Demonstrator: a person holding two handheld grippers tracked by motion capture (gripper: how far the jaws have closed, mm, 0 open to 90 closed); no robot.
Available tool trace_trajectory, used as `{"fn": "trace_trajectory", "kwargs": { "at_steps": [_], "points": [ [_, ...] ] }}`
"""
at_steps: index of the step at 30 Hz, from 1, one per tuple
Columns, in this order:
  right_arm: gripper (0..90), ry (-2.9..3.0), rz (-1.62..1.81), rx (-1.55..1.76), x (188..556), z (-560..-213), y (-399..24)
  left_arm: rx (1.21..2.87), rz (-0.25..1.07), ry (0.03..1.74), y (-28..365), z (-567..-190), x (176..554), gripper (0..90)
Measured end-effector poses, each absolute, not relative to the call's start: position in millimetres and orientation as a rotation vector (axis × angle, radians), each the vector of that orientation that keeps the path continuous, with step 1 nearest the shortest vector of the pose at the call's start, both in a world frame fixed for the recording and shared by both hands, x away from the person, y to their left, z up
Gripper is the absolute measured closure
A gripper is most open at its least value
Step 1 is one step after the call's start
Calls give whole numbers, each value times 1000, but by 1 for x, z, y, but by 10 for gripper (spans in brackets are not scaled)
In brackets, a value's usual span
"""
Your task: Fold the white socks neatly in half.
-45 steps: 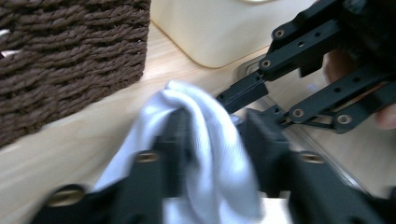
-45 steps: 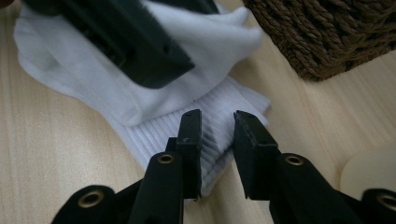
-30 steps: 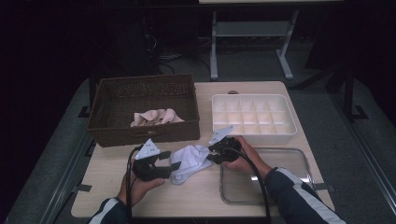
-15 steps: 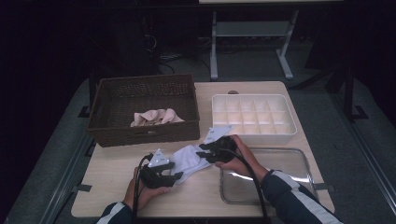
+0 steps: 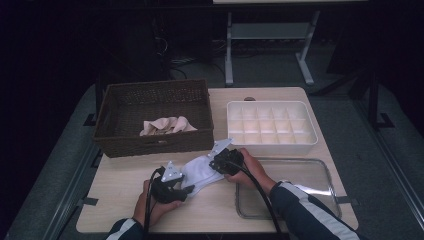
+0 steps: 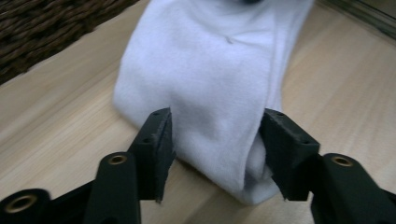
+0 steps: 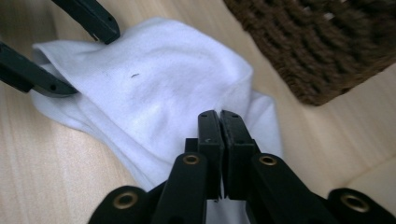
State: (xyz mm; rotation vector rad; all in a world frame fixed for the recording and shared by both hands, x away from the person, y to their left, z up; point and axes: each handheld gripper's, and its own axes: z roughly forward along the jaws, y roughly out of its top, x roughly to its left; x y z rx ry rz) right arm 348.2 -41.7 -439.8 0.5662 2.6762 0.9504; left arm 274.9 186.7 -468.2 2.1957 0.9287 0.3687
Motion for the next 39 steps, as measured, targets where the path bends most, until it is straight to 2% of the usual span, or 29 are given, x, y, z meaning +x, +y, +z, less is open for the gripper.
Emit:
{"fn": "trace_trajectory", "kwargs": {
  "at_steps": [6, 8, 10, 12, 19, 22, 23, 24, 25, 26, 27, 30, 32, 35, 37, 39],
  "points": [
    [879, 2653, 1007, 619, 341, -420, -55, 2184, 370, 947, 190, -468, 274, 485],
    [879, 2670, 1002, 640, 337, -417, -61, 2178, 368, 944, 190, -468, 273, 569],
    [880, 2686, 974, 659, 335, -419, -66, 2178, 353, 939, 190, -467, 273, 603],
    [880, 2696, 929, 694, 332, -423, -71, 2175, 335, 937, 189, -467, 272, 719],
    [881, 2725, 863, 723, 329, -437, -75, 2188, 319, 934, 194, -466, 272, 752],
    [877, 2735, 847, 705, 328, -440, -73, 2185, 327, 928, 196, -466, 272, 729],
    [866, 2742, 849, 709, 330, -444, -74, 2188, 319, 926, 197, -466, 272, 662],
    [866, 2742, 849, 709, 330, -444, -74, 2189, 310, 924, 199, -465, 273, 662],
    [819, 2737, 853, 702, 331, -444, -74, 2176, 305, 908, 203, -463, 274, 546],
    [819, 2737, 853, 702, 331, -444, -74, 2176, 305, 908, 203, -463, 274, 507],
    [782, 2731, 852, 690, 331, -443, -75, 2159, 309, 914, 206, -461, 274, 507],
    [683, 2725, 894, 681, 330, -435, -77, 2086, 297, 929, 213, -453, 276, 398],
    [630, 2696, 943, 670, 328, -425, -78, 2020, 300, 934, 216, -448, 278, 374],
    [637, 2673, 976, 659, 326, -418, -79, 1993, 284, 925, 219, -444, 280, 364],
    [692, 2643, 1017, 658, 324, -413, -80, 1981, 298, 938, 220, -442, 282, 360],
    [790, 2616, 1056, 632, 322, -409, -78, 1996, 308, 963, 217, -445, 284, 360]
  ]
}}
